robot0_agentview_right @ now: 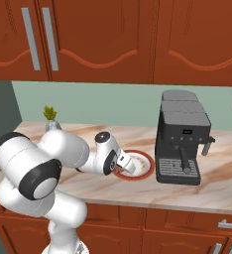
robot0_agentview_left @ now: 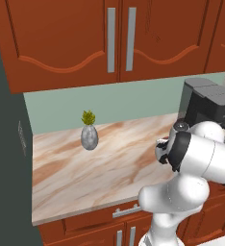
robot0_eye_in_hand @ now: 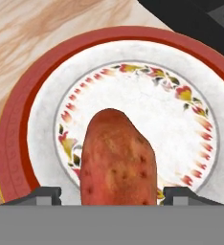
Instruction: Pick sweet potato from the fridge and place it on the plate on the counter.
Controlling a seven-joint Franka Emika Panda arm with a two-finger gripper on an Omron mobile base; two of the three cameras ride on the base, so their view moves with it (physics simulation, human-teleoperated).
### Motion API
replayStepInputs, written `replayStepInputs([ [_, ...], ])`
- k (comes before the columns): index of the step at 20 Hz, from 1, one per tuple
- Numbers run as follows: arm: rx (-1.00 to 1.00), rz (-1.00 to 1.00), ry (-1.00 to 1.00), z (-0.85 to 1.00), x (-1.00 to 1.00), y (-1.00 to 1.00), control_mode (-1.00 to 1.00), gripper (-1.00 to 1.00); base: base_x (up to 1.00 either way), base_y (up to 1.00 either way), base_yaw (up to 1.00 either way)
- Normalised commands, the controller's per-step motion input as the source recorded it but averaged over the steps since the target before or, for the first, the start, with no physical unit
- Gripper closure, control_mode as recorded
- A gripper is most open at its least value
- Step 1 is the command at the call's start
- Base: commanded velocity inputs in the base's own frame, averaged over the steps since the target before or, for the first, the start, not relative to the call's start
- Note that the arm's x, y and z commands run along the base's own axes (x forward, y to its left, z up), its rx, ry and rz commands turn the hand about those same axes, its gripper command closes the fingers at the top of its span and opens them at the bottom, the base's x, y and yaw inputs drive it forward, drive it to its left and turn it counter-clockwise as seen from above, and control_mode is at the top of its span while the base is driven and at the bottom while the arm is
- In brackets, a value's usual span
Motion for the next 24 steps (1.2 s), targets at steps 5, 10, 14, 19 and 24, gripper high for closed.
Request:
replayStepInputs([
  [5,0.0,0.0,0.0,0.0,0.02,0.0,-1.0,-1.0,0.0,0.0,0.0],
  [10,0.0,0.0,0.0,0.29,-0.16,0.0,-1.0,-1.0,0.0,0.0,0.0],
  [14,0.0,-0.03,0.0,0.51,-0.31,0.03,-1.0,-1.0,0.0,0.0,0.0],
  [19,0.0,0.0,0.0,0.8,-0.57,0.0,-1.0,-1.0,0.0,0.0,0.0],
  [24,0.0,0.0,0.0,0.78,-0.58,0.0,-1.0,-1.0,0.0,0.0,0.0],
])
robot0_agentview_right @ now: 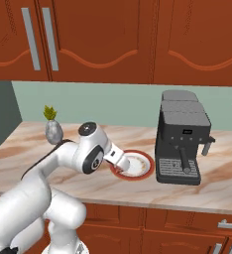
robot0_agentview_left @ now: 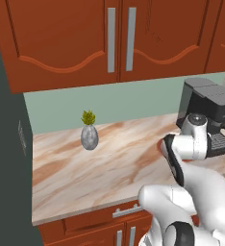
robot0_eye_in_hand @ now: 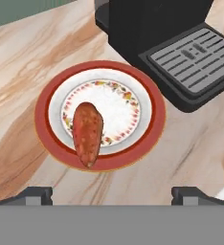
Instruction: Pick sweet potato from the fridge and place it on the plate on the counter.
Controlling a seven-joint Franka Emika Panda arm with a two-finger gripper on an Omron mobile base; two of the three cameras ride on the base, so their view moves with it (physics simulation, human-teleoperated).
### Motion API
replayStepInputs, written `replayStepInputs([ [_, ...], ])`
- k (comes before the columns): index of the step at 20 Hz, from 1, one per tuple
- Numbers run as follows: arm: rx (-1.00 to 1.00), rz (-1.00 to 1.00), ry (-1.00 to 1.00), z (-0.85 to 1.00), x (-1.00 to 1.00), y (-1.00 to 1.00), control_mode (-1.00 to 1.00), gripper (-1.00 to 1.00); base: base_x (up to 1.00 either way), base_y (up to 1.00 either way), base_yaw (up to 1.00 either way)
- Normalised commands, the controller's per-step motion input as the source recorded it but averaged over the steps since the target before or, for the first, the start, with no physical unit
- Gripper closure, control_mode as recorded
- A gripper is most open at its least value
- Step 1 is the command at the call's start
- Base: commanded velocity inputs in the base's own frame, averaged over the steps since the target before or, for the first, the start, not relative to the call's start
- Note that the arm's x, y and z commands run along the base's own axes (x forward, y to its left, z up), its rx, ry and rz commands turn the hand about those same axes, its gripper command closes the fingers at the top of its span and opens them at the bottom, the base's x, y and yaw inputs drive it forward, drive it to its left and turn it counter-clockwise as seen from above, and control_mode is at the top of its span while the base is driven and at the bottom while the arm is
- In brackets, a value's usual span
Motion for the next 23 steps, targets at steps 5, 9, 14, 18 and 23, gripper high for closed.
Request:
replayStepInputs([
  [5,-0.01,0.0,0.0,0.59,-0.56,0.33,-1.0,-1.0,0.0,0.0,0.0],
  [9,-0.02,0.02,0.0,0.54,-0.49,0.62,-1.0,-1.0,0.0,0.0,0.0],
  [14,-0.01,0.09,0.0,0.49,-0.62,0.58,-1.0,-1.0,0.0,0.0,0.0],
  [18,0.0,0.14,0.0,0.58,-0.55,0.41,-1.0,-1.0,0.0,0.0,0.0],
  [23,0.0,0.13,0.0,0.21,-0.47,0.24,-1.0,-1.0,0.0,0.0,0.0],
])
